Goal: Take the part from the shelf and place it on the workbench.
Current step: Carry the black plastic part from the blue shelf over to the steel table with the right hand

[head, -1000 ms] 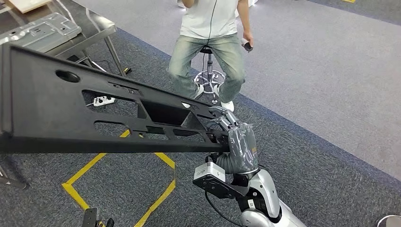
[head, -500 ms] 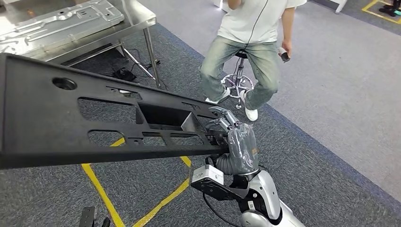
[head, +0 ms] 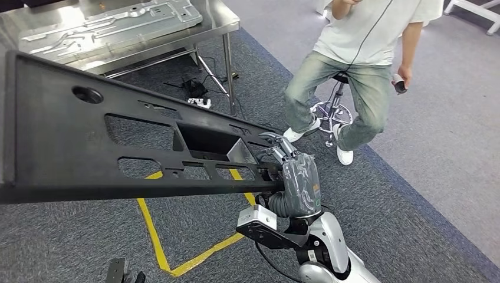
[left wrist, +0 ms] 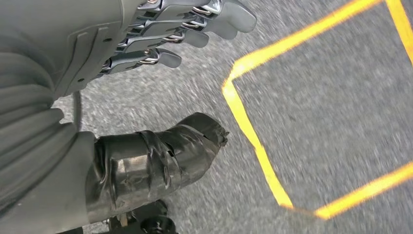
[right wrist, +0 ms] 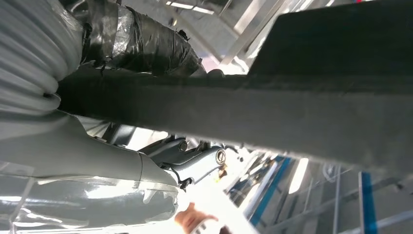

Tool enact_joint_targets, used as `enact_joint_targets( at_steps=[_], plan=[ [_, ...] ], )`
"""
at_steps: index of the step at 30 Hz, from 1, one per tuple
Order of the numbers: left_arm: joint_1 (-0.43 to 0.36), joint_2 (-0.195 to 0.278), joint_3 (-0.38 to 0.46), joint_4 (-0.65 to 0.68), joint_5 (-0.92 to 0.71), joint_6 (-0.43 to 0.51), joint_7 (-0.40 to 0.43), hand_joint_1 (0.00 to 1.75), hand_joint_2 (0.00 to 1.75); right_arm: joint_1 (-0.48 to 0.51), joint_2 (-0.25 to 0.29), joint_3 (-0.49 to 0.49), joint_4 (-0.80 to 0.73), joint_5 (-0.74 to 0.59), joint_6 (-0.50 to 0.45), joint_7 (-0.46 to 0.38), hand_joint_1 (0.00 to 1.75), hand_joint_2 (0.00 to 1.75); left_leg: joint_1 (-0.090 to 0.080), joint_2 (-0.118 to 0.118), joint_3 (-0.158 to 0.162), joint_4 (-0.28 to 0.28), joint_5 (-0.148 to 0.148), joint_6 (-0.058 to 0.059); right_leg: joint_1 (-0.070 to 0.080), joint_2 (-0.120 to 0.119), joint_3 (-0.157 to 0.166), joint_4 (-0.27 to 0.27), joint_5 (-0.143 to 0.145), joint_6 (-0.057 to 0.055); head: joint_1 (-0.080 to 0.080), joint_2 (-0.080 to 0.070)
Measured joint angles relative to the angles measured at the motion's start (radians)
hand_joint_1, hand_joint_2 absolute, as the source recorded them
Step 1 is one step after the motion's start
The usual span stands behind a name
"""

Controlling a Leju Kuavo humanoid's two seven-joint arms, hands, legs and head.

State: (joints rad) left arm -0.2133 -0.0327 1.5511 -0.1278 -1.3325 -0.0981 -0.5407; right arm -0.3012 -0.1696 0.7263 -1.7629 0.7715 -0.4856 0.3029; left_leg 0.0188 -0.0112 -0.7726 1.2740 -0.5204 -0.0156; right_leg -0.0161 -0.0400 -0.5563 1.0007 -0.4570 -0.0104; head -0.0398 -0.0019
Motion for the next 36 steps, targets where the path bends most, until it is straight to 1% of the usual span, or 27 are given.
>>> enact_joint_targets(
  at_steps=[1, 3, 5, 6, 8, 9, 11, 12, 14, 15, 16, 17, 18, 20, 21, 23, 24, 25, 26, 27, 28, 29, 30, 31, 32, 34, 36],
  plan=[
    [0.001, 0.0, 0.0, 0.0, 0.0, 0.0, 0.0, 0.0, 1.75, 0.0, 0.0, 0.0, 0.0, 0.0, 0.0, 0.0, 1.75, 1.75, 0.002, 0.006, 0.014, -0.029, 0.022, -0.002, -0.001, -0.013, 0.001, 0.002, -0.003, 0.002, 0.0, 0.0],
    [0.001, 0.001, 0.0, 0.0, -0.001, 0.001, 0.001, 0.0, 1.75, 0.0, 0.0, 0.0, 0.0, 0.001, 0.0, 0.0, 1.75, 1.75, 0.001, 0.036, 0.08, -0.151, 0.074, -0.001, -0.001, -0.036, 0.004, 0.006, -0.011, 0.011, -0.001, 0.0],
    [-0.002, 0.001, 0.0, 0.0, -0.002, 0.002, 0.001, 0.0, 1.75, -0.001, 0.001, 0.0, 0.0, 0.003, 0.0, 0.0, 1.75, 1.75, -0.003, 0.061, 0.123, -0.233, 0.094, 0.011, 0.003, -0.054, 0.007, 0.011, -0.02, 0.024, 0.001, 0.0],
    [-0.002, 0.001, 0.0, 0.0, -0.002, 0.002, 0.001, 0.0, 1.75, -0.002, 0.001, 0.0, 0.0, 0.003, 0.0, 0.0, 1.75, 1.75, -0.006, 0.061, 0.126, -0.242, 0.091, 0.019, 0.007, -0.063, 0.009, 0.011, -0.024, 0.03, 0.002, 0.0],
    [0.0, 0.001, 0.0, 0.0, -0.002, 0.002, 0.001, 0.0, 1.75, -0.003, 0.001, 0.0, 0.0, 0.004, 0.0, 0.0, 1.75, 1.75, -0.006, 0.038, 0.125, -0.245, 0.092, 0.034, 0.005, -0.075, 0.017, 0.008, -0.029, 0.042, 0.004, 0.0],
    [0.002, 0.002, 0.0, 0.0, -0.002, 0.002, 0.001, 0.0, 1.75, -0.003, 0.001, 0.0, 0.0, 0.004, 0.0, 0.001, 1.75, 1.75, -0.005, 0.027, 0.127, -0.246, 0.092, 0.04, 0.003, -0.063, 0.018, 0.015, -0.037, 0.048, 0.005, 0.0],
    [0.001, 0.002, 0.0, 0.0, -0.002, 0.002, 0.001, 0.0, 1.75, -0.004, 0.002, 0.0, 0.0, 0.005, 0.001, 0.003, 1.75, 1.75, -0.002, 0.007, 0.132, -0.25, 0.094, 0.051, -0.002, -0.013, -0.01, 0.084, -0.081, 0.053, 0.009, 0.0],
    [0.0, 0.002, 0.0, 0.0, -0.003, 0.002, 0.001, 0.0, 1.75, -0.004, 0.002, 0.0, 0.0, 0.006, 0.001, 0.004, 1.75, 1.75, -0.003, -0.004, 0.132, -0.251, 0.094, 0.054, -0.002, 0.013, -0.041, 0.148, -0.114, 0.052, 0.012, 0.0],
    [-0.002, 0.002, 0.0, 0.0, -0.004, 0.002, 0.001, 0.0, 1.75, -0.002, 0.002, 0.0, 0.003, 0.006, 0.001, 0.008, 1.75, 1.75, -0.008, -0.028, 0.133, -0.25, 0.093, 0.06, 0.002, 0.032, -0.116, 0.286, -0.165, 0.047, 0.015, 0.0],
    [-0.002, 0.002, 0.0, 0.0, -0.005, 0.002, 0.001, 0.0, 1.75, -0.001, 0.002, 0.0, 0.005, 0.007, 0.001, 0.009, 1.75, 1.75, -0.011, -0.042, 0.133, -0.249, 0.093, 0.061, 0.004, 0.034, -0.139, 0.318, -0.163, 0.044, 0.016, 0.0],
    [-0.002, 0.002, 0.0, 0.0, -0.005, 0.002, 0.001, 0.0, 1.75, 0.0, 0.002, 0.0, 0.007, 0.007, 0.001, 0.01, 1.75, 1.75, -0.013, -0.057, 0.135, -0.249, 0.092, 0.062, 0.006, 0.037, -0.143, 0.31, -0.141, 0.039, 0.016, 0.0],
    [-0.002, 0.002, 0.0, 0.0, -0.006, 0.002, 0.001, 0.0, 1.75, 0.001, 0.002, 0.0, 0.009, 0.008, 0.002, 0.01, 1.75, 1.75, -0.015, -0.072, 0.137, -0.249, 0.092, 0.061, 0.008, 0.045, -0.125, 0.258, -0.099, 0.033, 0.016, 0.0],
    [-0.002, 0.001, 0.0, 0.0, -0.006, 0.002, 0.001, 0.0, 1.75, 0.001, 0.002, 0.0, 0.01, 0.008, 0.002, 0.01, 1.75, 1.75, -0.015, -0.086, 0.139, -0.248, 0.092, 0.061, 0.009, 0.065, -0.096, 0.181, -0.053, 0.026, 0.016, 0.0],
    [-0.003, 0.0, 0.0, 0.0, -0.007, 0.002, 0.002, 0.0, 1.75, 0.0, 0.002, 0.0, 0.011, 0.009, 0.003, 0.01, 1.75, 1.75, -0.014, -0.111, 0.137, -0.248, 0.093, 0.057, 0.01, 0.113, -0.046, 0.058, -0.002, 0.014, 0.015, 0.0],
    [-0.004, -0.001, 0.0, 0.0, -0.008, 0.001, 0.002, 0.0, 1.75, 0.0, 0.002, 0.0, 0.011, 0.01, 0.004, 0.01, 1.75, 1.75, -0.011, -0.122, 0.134, -0.249, 0.094, 0.052, 0.012, 0.127, -0.036, 0.03, 0.002, 0.011, 0.015, 0.0],
    [-0.001, -0.001, 0.0, 0.0, -0.009, 0.001, 0.003, 0.0, 1.75, -0.002, 0.002, 0.0, 0.011, 0.011, 0.007, 0.011, 1.75, 1.75, -0.005, -0.146, 0.13, -0.254, 0.098, 0.039, 0.014, 0.116, -0.028, 0.018, 0.001, 0.006, 0.017, 0.0],
    [0.002, -0.001, 0.0, 0.0, -0.01, 0.001, 0.003, 0.0, 1.75, -0.003, 0.002, 0.0, 0.011, 0.013, 0.008, 0.012, 1.75, 1.75, -0.005, -0.141, 0.128, -0.253, 0.098, 0.035, 0.013, 0.104, -0.021, 0.009, 0.004, 0.002, 0.017, 0.0],
    [0.004, -0.001, 0.0, 0.0, -0.01, 0.001, 0.003, 0.0, 1.75, -0.004, 0.003, 0.0, 0.011, 0.014, 0.008, 0.012, 1.75, 1.75, -0.007, -0.119, 0.123, -0.24, 0.089, 0.031, 0.011, 0.092, -0.013, 0.0, 0.008, -0.002, 0.016, 0.0],
    [0.003, -0.001, 0.0, 0.0, -0.01, 0.002, 0.004, 0.0, 1.75, -0.005, 0.004, 0.0, 0.011, 0.014, 0.006, 0.013, 1.75, 1.75, -0.009, -0.088, 0.107, -0.208, 0.07, 0.027, 0.009, 0.08, -0.006, -0.008, 0.012, -0.007, 0.015, 0.0],
    [0.002, -0.001, 0.0, 0.0, -0.01, 0.002, 0.004, 0.0, 1.75, -0.005, 0.004, 0.0, 0.011, 0.014, 0.002, 0.015, 1.75, 1.75, -0.009, -0.05, 0.082, -0.156, 0.042, 0.024, 0.009, 0.069, -0.001, -0.013, 0.013, -0.01, 0.014, 0.0],
    [-0.001, -0.002, 0.0, 0.0, -0.01, 0.002, 0.004, 0.0, 1.75, -0.004, 0.004, 0.0, 0.011, 0.015, -0.003, 0.017, 1.75, 1.75, -0.008, -0.023, 0.051, -0.092, 0.011, 0.02, 0.011, 0.059, 0.0, -0.013, 0.013, -0.013, 0.014, 0.0],
    [-0.003, -0.002, 0.0, 0.0, -0.011, 0.002, 0.004, 0.0, 1.75, -0.003, 0.004, 0.0, 0.012, 0.015, -0.008, 0.018, 1.75, 1.75, -0.005, -0.01, 0.021, -0.032, -0.014, 0.015, 0.012, 0.048, -0.001, -0.012, 0.011, -0.014, 0.014, 0.0],
    [-0.003, -0.002, 0.0, 0.0, -0.011, 0.002, 0.004, 0.0, 1.75, -0.001, 0.004, 0.0, 0.014, 0.014, -0.014, 0.021, 1.75, 1.75, -0.001, -0.003, 0.003, 0.005, -0.023, 0.011, 0.012, 0.04, -0.001, -0.011, 0.009, -0.014, 0.014, 0.0],
    [-0.002, -0.002, 0.0, 0.0, -0.011, 0.002, 0.003, 0.0, 1.75, 0.0, 0.005, 0.0, 0.015, 0.013, -0.018, 0.024, 1.75, 1.75, 0.002, 0.0, 0.004, 0.006, -0.015, 0.007, 0.011, 0.033, -0.001, -0.009, 0.007, -0.012, 0.014, 0.0],
    [0.0, -0.002, 0.0, 0.0, -0.011, 0.0, 0.002, 0.0, 1.75, 0.001, 0.005, 0.0, 0.017, 0.007, -0.021, 0.029, 1.75, 1.75, 0.005, 0.003, 0.026, -0.03, 0.009, 0.003, 0.009, 0.029, -0.002, -0.005, 0.005, -0.009, 0.014, 0.0],
    [0.001, -0.001, 0.0, 0.0, -0.011, -0.008, -0.005, 0.0, 1.75, 0.002, 0.005, 0.0, 0.019, -0.019, -0.022, 0.047, 1.75, 1.75, 0.008, 0.009, 0.102, -0.159, 0.059, -0.001, 0.008, 0.022, -0.003, 0.007, -0.005, 0.002, 0.013, 0.0],
    [0.002, 0.0, 0.0, 0.0, -0.01, -0.023, -0.014, 0.0, 1.75, 0.001, 0.005, 0.0, 0.022, -0.056, -0.021, 0.071, 1.75, 1.75, 0.006, 0.009, 0.145, -0.235, 0.075, 0.006, 0.01, 0.019, -0.005, 0.017, -0.013, 0.014, 0.016, 0.0]
  ],
)
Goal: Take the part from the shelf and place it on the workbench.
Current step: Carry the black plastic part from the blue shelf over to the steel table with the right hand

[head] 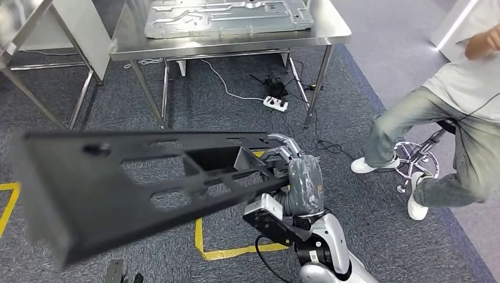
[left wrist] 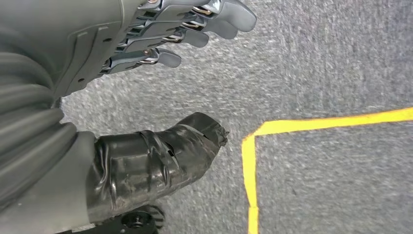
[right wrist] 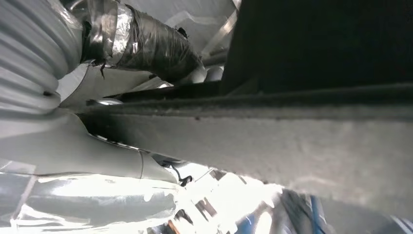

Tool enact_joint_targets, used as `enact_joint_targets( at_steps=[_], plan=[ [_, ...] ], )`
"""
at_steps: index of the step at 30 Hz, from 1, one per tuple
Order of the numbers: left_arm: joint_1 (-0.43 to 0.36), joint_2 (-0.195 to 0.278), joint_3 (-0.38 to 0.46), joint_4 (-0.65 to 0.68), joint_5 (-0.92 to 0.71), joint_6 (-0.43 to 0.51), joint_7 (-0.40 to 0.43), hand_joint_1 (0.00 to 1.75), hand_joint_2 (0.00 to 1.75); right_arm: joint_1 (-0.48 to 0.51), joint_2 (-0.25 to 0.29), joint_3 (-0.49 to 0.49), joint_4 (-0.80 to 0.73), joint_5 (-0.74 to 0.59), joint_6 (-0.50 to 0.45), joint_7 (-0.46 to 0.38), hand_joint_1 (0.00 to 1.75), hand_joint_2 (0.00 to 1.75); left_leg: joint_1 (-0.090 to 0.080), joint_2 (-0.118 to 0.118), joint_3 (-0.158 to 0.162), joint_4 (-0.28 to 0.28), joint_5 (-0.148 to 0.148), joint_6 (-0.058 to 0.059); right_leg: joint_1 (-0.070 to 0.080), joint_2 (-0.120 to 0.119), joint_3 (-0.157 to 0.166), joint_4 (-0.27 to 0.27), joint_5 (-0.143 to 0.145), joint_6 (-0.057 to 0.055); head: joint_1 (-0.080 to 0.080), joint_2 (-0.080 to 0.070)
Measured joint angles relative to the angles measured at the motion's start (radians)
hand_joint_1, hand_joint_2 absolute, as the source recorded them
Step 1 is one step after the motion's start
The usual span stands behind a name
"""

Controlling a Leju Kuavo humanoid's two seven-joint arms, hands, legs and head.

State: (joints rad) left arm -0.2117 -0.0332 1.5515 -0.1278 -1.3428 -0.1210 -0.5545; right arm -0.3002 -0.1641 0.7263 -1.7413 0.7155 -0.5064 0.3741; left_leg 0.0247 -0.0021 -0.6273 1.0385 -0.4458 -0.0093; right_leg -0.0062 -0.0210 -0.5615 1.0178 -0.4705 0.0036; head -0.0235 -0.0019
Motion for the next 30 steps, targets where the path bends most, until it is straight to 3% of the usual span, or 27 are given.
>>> enact_joint_targets(
  at_steps=[3, 5, 8, 9, 10, 11, 13, 15, 17, 20, 23, 25, 26, 28, 30],
  plan=[
    [0.005, 0.0, 0.0, 0.0, 0.002, -0.012, -0.004, 0.0, 1.75, 0.0, 0.0, 0.0, 0.005, -0.031, 0.0, 0.021, 1.75, 1.75, -0.005, -0.005, 0.002, -0.008, -0.002, 0.021, -0.002, 0.001, -0.001, 0.002, -0.004, 0.015, 0.003, 0.0],
    [0.006, 0.0, 0.0, 0.0, 0.002, -0.013, -0.004, 0.0, 1.75, 0.0, -0.001, 0.0, 0.007, -0.034, 0.0, 0.024, 1.75, 1.75, -0.005, -0.006, 0.005, -0.012, 0.001, 0.034, -0.005, 0.005, -0.018, 0.041, -0.031, 0.023, 0.004, 0.0],
    [0.006, 0.001, 0.0, 0.0, 0.002, -0.013, -0.005, 0.0, 1.75, 0.001, -0.001, 0.0, 0.012, -0.035, -0.001, 0.025, 1.75, 1.75, -0.009, -0.006, 0.006, -0.013, -0.001, 0.045, -0.005, 0.01, -0.109, 0.226, -0.117, 0.026, 0.007, 0.0],
    [0.007, 0.001, 0.0, 0.0, 0.002, -0.012, -0.005, 0.0, 1.75, 0.002, -0.001, 0.0, 0.014, -0.035, -0.003, 0.028, 1.75, 1.75, -0.011, -0.007, 0.006, -0.013, -0.001, 0.047, -0.005, 0.01, -0.136, 0.275, -0.128, 0.025, 0.007, 0.0],
    [0.007, 0.001, 0.0, 0.0, 0.003, -0.01, -0.004, 0.0, 1.75, 0.004, -0.002, 0.0, 0.017, -0.037, -0.008, 0.031, 1.75, 1.75, -0.013, -0.009, 0.007, -0.013, -0.002, 0.048, -0.005, 0.011, -0.147, 0.29, -0.12, 0.024, 0.007, 0.0],
    [0.007, 0.002, 0.0, 0.0, 0.003, -0.007, -0.004, 0.0, 1.75, 0.006, -0.002, 0.0, 0.02, -0.041, -0.016, 0.035, 1.75, 1.75, -0.014, -0.012, 0.009, -0.013, -0.003, 0.048, -0.005, 0.012, -0.139, 0.265, -0.094, 0.021, 0.007, 0.0],
    [0.007, 0.002, 0.0, 0.0, 0.003, 0.0, -0.003, 0.0, 1.75, 0.008, -0.002, 0.0, 0.025, -0.047, -0.042, 0.04, 1.75, 1.75, -0.015, -0.018, 0.013, -0.013, -0.005, 0.046, -0.003, 0.016, -0.084, 0.137, -0.02, 0.012, 0.007, 0.0],
    [0.008, 0.002, 0.0, 0.0, 0.003, 0.006, 0.0, 0.0, 1.75, 0.009, -0.002, 0.0, 0.03, -0.03, -0.085, 0.041, 1.75, 1.75, -0.016, -0.021, 0.011, -0.011, -0.005, 0.039, 0.002, 0.022, -0.038, 0.032, 0.014, 0.004, 0.007, 0.0],
    [0.009, 0.002, 0.0, 0.0, 0.002, 0.01, 0.002, 0.0, 1.75, 0.011, -0.001, 0.0, 0.035, -0.005, -0.13, 0.037, 1.75, 1.75, -0.015, -0.022, 0.008, -0.013, -0.004, 0.029, 0.009, 0.025, -0.028, 0.006, 0.013, -0.001, 0.008, 0.0],
    [0.012, 0.002, 0.0, 0.0, 0.002, 0.016, 0.003, 0.0, 1.75, 0.014, 0.0, 0.0, 0.039, 0.005, -0.156, 0.03, 1.75, 1.75, -0.014, -0.017, -0.004, 0.012, -0.023, 0.015, 0.003, 0.022, -0.019, -0.008, 0.022, -0.017, 0.007, 0.0],
    [0.013, 0.002, 0.0, 0.0, 0.002, 0.017, 0.003, 0.0, 1.75, 0.016, 0.0, 0.0, 0.042, 0.003, -0.159, 0.028, 1.75, 1.75, -0.012, -0.012, -0.079, 0.176, -0.105, 0.005, 0.003, 0.017, -0.013, -0.013, 0.022, -0.027, 0.005, 0.0],
    [0.015, 0.002, 0.0, 0.0, 0.002, 0.017, 0.003, 0.0, 1.75, 0.019, 0.0, 0.0, 0.047, -0.007, -0.16, 0.025, 1.75, 1.75, -0.011, -0.01, -0.119, 0.255, -0.124, 0.001, 0.004, 0.015, -0.013, -0.012, 0.02, -0.029, 0.005, 0.0],
    [0.016, 0.002, 0.0, 0.0, 0.004, 0.017, 0.003, 0.0, 1.75, 0.02, 0.0, 0.0, 0.049, -0.016, -0.161, 0.019, 1.75, 1.75, -0.011, -0.009, -0.112, 0.242, -0.108, -0.001, 0.004, 0.015, -0.013, -0.01, 0.02, -0.028, 0.004, 0.0],
    [0.016, 0.003, 0.0, 0.0, 0.006, 0.017, 0.003, 0.0, 1.75, 0.023, 0.002, 0.0, 0.05, -0.033, -0.168, -0.006, 1.75, 1.75, -0.01, -0.004, -0.053, 0.123, -0.046, 0.0, 0.004, 0.016, -0.013, -0.005, 0.015, -0.024, 0.004, 0.0],
    [0.015, 0.004, 0.001, 0.0, 0.007, 0.018, 0.002, 0.0, 1.75, 0.026, 0.008, -0.003, 0.05, -0.042, -0.177, -0.044, 1.75, 1.75, -0.012, -0.001, 0.001, 0.017, -0.014, 0.007, 0.007, 0.017, -0.016, 0.004, 0.009, -0.015, 0.005, 0.0]
  ],
)
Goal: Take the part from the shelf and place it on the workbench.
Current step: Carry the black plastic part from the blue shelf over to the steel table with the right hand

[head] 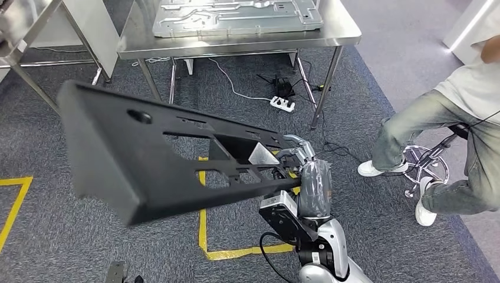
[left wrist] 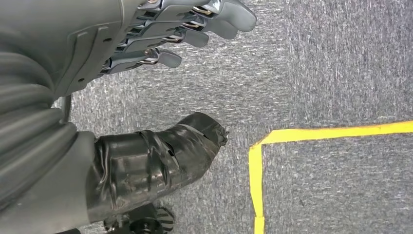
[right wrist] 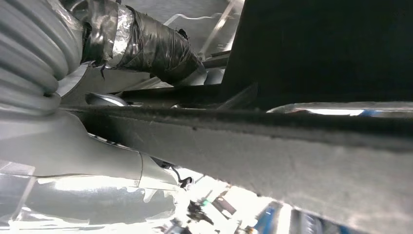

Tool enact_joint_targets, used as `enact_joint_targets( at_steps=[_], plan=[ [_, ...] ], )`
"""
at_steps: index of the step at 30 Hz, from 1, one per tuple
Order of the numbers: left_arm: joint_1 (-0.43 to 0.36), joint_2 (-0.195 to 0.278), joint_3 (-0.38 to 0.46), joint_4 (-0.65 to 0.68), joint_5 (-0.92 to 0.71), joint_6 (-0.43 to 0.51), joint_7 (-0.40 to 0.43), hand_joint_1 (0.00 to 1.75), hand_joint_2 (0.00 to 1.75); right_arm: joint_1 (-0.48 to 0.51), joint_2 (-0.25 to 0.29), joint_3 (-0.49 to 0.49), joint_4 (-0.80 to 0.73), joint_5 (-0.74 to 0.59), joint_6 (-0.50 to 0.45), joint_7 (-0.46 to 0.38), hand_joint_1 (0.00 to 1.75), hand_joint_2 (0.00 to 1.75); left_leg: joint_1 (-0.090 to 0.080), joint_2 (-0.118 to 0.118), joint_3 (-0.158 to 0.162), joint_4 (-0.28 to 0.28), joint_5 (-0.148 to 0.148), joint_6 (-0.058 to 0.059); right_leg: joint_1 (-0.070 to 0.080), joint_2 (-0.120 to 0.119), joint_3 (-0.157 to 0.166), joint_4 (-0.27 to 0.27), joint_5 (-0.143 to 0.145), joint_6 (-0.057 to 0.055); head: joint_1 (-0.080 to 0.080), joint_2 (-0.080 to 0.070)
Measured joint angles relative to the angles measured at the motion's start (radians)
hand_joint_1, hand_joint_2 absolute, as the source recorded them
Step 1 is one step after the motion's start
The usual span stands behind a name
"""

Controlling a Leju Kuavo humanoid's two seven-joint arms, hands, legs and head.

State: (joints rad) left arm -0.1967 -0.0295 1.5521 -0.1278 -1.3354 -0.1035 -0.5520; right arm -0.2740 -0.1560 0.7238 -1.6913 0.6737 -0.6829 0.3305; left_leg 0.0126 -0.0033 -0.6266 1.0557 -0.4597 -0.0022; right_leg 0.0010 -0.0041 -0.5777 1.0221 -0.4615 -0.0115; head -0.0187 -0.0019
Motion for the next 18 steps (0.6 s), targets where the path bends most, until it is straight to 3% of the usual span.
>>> enact_joint_targets(
  at_steps=[3, 5, 6, 8, 10, 11, 12, 13, 15, 18],
  plan=[
    [0.002, 0.0, 0.0, 0.0, 0.002, 0.0, 0.0, 0.0, 1.75, 0.01, 0.01, -0.008, 0.0, -0.003, -0.004, -0.043, 1.75, 1.75, -0.003, -0.003, 0.012, -0.025, 0.001, 0.016, 0.002, 0.0, -0.001, 0.001, -0.003, 0.012, 0.001, 0.0],
    [0.004, 0.0, 0.0, 0.0, 0.003, 0.0, -0.001, 0.0, 1.75, 0.019, 0.015, -0.02, -0.001, -0.002, -0.004, -0.059, 1.75, 1.75, -0.001, -0.003, 0.018, -0.032, 0.004, 0.026, 0.0, 0.001, -0.008, 0.022, -0.02, 0.021, 0.001, 0.0],
    [0.003, 0.0, 0.0, 0.0, 0.004, -0.001, -0.002, 0.0, 1.75, 0.024, 0.018, -0.028, -0.002, -0.001, -0.005, -0.068, 1.75, 1.75, 0.001, -0.003, 0.02, -0.036, 0.005, 0.032, -0.001, 0.002, -0.024, 0.058, -0.042, 0.025, 0.002, 0.0],
    [0.003, 0.0, 0.0, 0.0, 0.005, -0.001, -0.003, 0.0, 1.75, 0.037, 0.023, -0.049, -0.005, 0.003, -0.005, -0.087, 1.75, 1.75, 0.001, -0.003, 0.022, -0.038, 0.004, 0.039, -0.003, 0.002, -0.085, 0.183, -0.102, 0.031, 0.002, 0.0],
    [0.004, 0.0, 0.0, 0.0, 0.007, -0.001, -0.004, 0.0, 1.75, 0.055, 0.028, -0.073, -0.008, 0.005, -0.005, -0.1, 1.75, 1.75, 0.0, -0.004, 0.022, -0.037, 0.003, 0.041, -0.005, 0.002, -0.135, 0.279, -0.126, 0.033, 0.002, 0.0],
    [0.005, 0.0, 0.0, 0.0, 0.007, -0.001, -0.005, 0.0, 1.75, 0.063, 0.03, -0.085, -0.008, 0.005, -0.005, -0.104, 1.75, 1.75, 0.0, -0.006, 0.023, -0.037, 0.003, 0.041, -0.006, 0.002, -0.137, 0.275, -0.111, 0.033, 0.002, 0.0],
    [0.005, 0.0, 0.0, 0.0, 0.008, -0.001, -0.006, 0.0, 1.75, 0.068, 0.032, -0.097, -0.01, 0.004, -0.005, -0.109, 1.75, 1.75, 0.0, -0.007, 0.023, -0.036, 0.002, 0.041, -0.006, 0.002, -0.12, 0.233, -0.08, 0.031, 0.002, 0.0],
    [0.005, 0.0, 0.0, 0.0, 0.008, -0.001, -0.006, 0.0, 1.75, 0.072, 0.035, -0.108, -0.013, 0.003, -0.005, -0.117, 1.75, 1.75, 0.0, -0.009, 0.024, -0.034, 0.001, 0.039, -0.007, 0.002, -0.089, 0.165, -0.043, 0.028, 0.002, 0.0],
    [0.005, 0.0, 0.0, 0.0, 0.01, -0.001, -0.006, 0.0, 1.75, 0.08, 0.044, -0.13, -0.022, -0.006, -0.005, -0.142, 1.75, 1.75, -0.003, -0.011, 0.023, -0.031, -0.002, 0.033, -0.004, 0.003, -0.032, 0.045, 0.0, 0.022, 0.002, 0.0],
    [0.007, 0.0, 0.0, 0.0, 0.017, -0.001, -0.006, 0.0, 1.75, 0.102, 0.062, -0.163, -0.036, -0.022, -0.005, -0.177, 1.75, 1.75, -0.003, -0.011, 0.023, -0.033, -0.002, 0.018, 0.002, 0.004, -0.014, 0.005, 0.005, 0.013, 0.001, 0.0]
  ],
)
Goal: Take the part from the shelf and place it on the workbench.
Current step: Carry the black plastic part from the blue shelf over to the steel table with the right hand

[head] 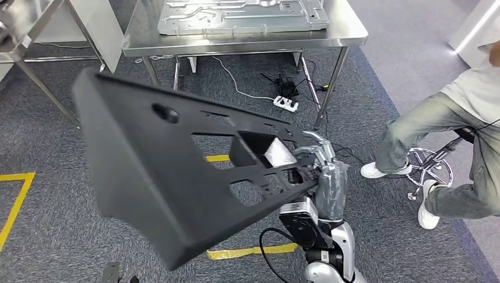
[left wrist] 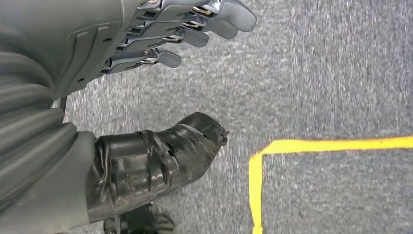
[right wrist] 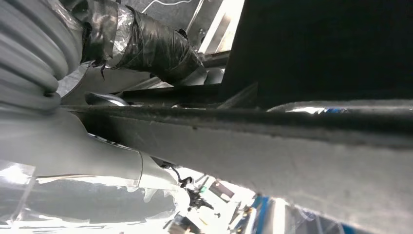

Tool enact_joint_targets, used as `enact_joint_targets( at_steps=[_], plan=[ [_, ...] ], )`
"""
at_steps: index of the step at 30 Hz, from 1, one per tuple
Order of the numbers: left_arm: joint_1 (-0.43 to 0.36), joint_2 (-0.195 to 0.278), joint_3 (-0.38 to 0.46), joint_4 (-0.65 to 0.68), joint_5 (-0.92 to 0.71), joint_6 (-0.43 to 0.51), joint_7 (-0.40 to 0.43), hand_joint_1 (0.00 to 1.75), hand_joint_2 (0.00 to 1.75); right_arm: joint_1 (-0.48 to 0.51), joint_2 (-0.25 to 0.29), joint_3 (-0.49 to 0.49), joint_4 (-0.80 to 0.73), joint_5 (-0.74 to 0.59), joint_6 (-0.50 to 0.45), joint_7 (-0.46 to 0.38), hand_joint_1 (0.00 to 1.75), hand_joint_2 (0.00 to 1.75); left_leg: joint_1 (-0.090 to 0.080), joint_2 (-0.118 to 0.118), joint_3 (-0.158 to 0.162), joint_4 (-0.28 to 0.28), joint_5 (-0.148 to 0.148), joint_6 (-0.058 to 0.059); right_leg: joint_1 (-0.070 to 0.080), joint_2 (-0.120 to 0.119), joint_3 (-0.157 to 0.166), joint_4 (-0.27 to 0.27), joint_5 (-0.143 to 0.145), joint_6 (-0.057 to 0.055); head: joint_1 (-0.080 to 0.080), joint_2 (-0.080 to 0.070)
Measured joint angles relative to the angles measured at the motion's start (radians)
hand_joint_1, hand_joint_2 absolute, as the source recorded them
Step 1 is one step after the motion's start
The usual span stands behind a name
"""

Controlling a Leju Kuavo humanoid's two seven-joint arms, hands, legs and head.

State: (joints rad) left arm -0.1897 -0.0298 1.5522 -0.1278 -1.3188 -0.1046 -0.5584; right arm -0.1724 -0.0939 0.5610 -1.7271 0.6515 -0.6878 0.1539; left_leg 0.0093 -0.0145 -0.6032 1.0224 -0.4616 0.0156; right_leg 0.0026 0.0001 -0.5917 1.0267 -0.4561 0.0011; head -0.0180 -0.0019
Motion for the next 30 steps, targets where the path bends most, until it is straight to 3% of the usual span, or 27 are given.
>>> enact_joint_targets(
  at_steps=[2, 3, 6, 7, 8, 9, 11, 13, 16, 18, 21, 22, 23, 24, 26, 27, 28, 30],
  plan=[
    [0.002, 0.0, 0.0, 0.0, 0.003, 0.0, 0.0, 0.0, 1.75, 0.011, 0.01, -0.02, -0.008, -0.005, 0.0, -0.011, 1.75, 1.75, 0.002, 0.003, -0.005, 0.013, -0.01, -0.01, -0.002, -0.001, 0.005, -0.009, 0.005, -0.012, 0.0, 0.0],
    [0.002, -0.001, 0.0, 0.0, 0.004, 0.0, -0.001, 0.0, 1.75, 0.014, 0.014, -0.029, -0.012, -0.006, 0.0, -0.015, 1.75, 1.75, 0.003, 0.005, -0.018, 0.042, -0.028, -0.014, -0.004, -0.001, 0.008, -0.014, 0.008, -0.019, -0.001, 0.0],
    [0.004, -0.002, 0.0, 0.0, 0.007, 0.0, -0.001, 0.0, 1.75, 0.027, 0.026, -0.051, -0.02, -0.008, 0.0, -0.021, 1.75, 1.75, 0.004, 0.007, -0.102, 0.222, -0.116, -0.021, -0.003, -0.003, 0.011, -0.017, 0.007, -0.029, -0.002, 0.0],
    [0.006, -0.002, 0.0, 0.0, 0.008, 0.0, -0.001, 0.0, 1.75, 0.033, 0.029, -0.058, -0.022, -0.009, 0.0, -0.022, 1.75, 1.75, 0.004, 0.008, -0.124, 0.266, -0.128, -0.022, -0.001, -0.003, 0.011, -0.016, 0.007, -0.03, -0.002, 0.0],
    [0.008, -0.002, 0.0, 0.0, 0.009, 0.0, -0.001, 0.0, 1.75, 0.038, 0.03, -0.065, -0.022, -0.009, 0.0, -0.024, 1.75, 1.75, 0.004, 0.008, -0.129, 0.274, -0.121, -0.022, -0.001, -0.002, 0.011, -0.016, 0.006, -0.03, -0.002, 0.0],
    [0.009, -0.002, 0.0, 0.0, 0.009, 0.0, -0.001, 0.0, 1.75, 0.042, 0.032, -0.072, -0.023, -0.009, 0.0, -0.026, 1.75, 1.75, 0.004, 0.008, -0.114, 0.244, -0.097, -0.021, 0.0, -0.002, 0.012, -0.015, 0.005, -0.03, -0.002, 0.0],
    [0.009, -0.002, 0.0, 0.0, 0.009, 0.001, -0.001, 0.0, 1.75, 0.046, 0.038, -0.085, -0.025, -0.009, 0.0, -0.03, 1.75, 1.75, 0.003, 0.009, -0.045, 0.108, -0.034, -0.014, 0.001, 0.0, 0.014, -0.012, 0.002, -0.026, -0.002, 0.0],
    [0.006, -0.001, 0.0, 0.0, 0.009, 0.001, -0.001, 0.0, 1.75, 0.047, 0.043, -0.097, -0.03, -0.009, 0.0, -0.031, 1.75, 1.75, -0.002, 0.009, 0.004, 0.011, -0.007, -0.006, 0.003, 0.0, 0.014, -0.008, -0.002, -0.017, -0.001, 0.0],
    [0.007, -0.001, 0.0, 0.0, 0.009, 0.001, -0.001, 0.0, 1.75, 0.05, 0.046, -0.109, -0.032, -0.009, 0.0, -0.033, 1.75, 1.75, -0.004, 0.008, 0.012, -0.006, -0.007, 0.006, 0.003, -0.001, 0.013, -0.008, -0.005, -0.002, -0.001, 0.0],
    [0.008, -0.002, 0.0, 0.0, 0.009, 0.001, -0.001, 0.0, 1.75, 0.052, 0.047, -0.116, -0.035, -0.008, 0.0, -0.034, 1.75, 1.75, 0.0, 0.008, 0.019, -0.015, -0.004, 0.016, 0.003, -0.001, 0.0, 0.024, -0.027, 0.008, 0.0, 0.0],
    [0.008, -0.002, 0.0, 0.0, 0.008, 0.001, -0.001, 0.0, 1.75, 0.058, 0.047, -0.124, -0.039, -0.008, 0.0, -0.035, 1.75, 1.75, 0.001, 0.009, 0.026, -0.02, -0.007, 0.026, -0.003, 0.0, -0.089, 0.204, -0.108, 0.018, 0.002, 0.0],
    [0.008, -0.001, 0.0, 0.0, 0.009, 0.001, -0.001, 0.0, 1.75, 0.061, 0.047, -0.127, -0.039, -0.008, 0.0, -0.034, 1.75, 1.75, 0.001, 0.009, 0.028, -0.02, -0.009, 0.027, -0.005, -0.001, -0.12, 0.257, -0.12, 0.02, 0.002, 0.0],
    [0.009, -0.001, 0.0, 0.0, 0.01, 0.0, -0.001, 0.0, 1.75, 0.064, 0.047, -0.129, -0.039, -0.007, 0.0, -0.032, 1.75, 1.75, 0.001, 0.008, 0.03, -0.02, -0.012, 0.028, -0.009, -0.001, -0.136, 0.278, -0.113, 0.023, 0.002, 0.0],
    [0.009, -0.001, 0.0, 0.0, 0.013, -0.001, 0.0, 0.0, 1.75, 0.067, 0.047, -0.129, -0.039, -0.006, 0.0, -0.029, 1.75, 1.75, 0.001, 0.007, 0.034, -0.019, -0.015, 0.026, -0.012, -0.001, -0.132, 0.259, -0.087, 0.024, 0.002, 0.0],
    [0.011, -0.001, 0.0, 0.0, 0.019, -0.004, 0.0, 0.0, 1.75, 0.068, 0.047, -0.13, -0.039, -0.004, 0.0, -0.023, 1.75, 1.75, 0.002, 0.004, 0.046, -0.018, -0.024, 0.021, -0.017, 0.0, -0.078, 0.133, -0.012, 0.024, 0.002, 0.0],
    [0.011, -0.001, 0.0, 0.0, 0.021, -0.005, 0.001, 0.0, 1.75, 0.067, 0.047, -0.13, -0.039, -0.004, 0.0, -0.022, 1.75, 1.75, 0.0, 0.004, 0.049, -0.015, -0.03, 0.015, -0.017, 0.0, -0.047, 0.068, 0.011, 0.022, 0.002, 0.0],
    [0.01, -0.001, 0.0, 0.0, 0.022, -0.006, 0.001, 0.0, 1.75, 0.067, 0.047, -0.13, -0.04, -0.003, 0.0, -0.022, 1.75, 1.75, 0.0, 0.003, 0.051, -0.014, -0.034, 0.01, -0.015, 0.0, -0.027, 0.026, 0.021, 0.019, 0.002, 0.0],
    [0.01, -0.001, 0.0, 0.0, 0.023, -0.006, 0.002, 0.0, 1.75, 0.067, 0.047, -0.13, -0.041, -0.002, 0.0, -0.022, 1.75, 1.75, 0.0, 0.003, 0.05, -0.014, -0.038, -0.002, -0.009, 0.002, -0.015, 0.001, 0.013, 0.01, 0.002, 0.0]
  ],
)
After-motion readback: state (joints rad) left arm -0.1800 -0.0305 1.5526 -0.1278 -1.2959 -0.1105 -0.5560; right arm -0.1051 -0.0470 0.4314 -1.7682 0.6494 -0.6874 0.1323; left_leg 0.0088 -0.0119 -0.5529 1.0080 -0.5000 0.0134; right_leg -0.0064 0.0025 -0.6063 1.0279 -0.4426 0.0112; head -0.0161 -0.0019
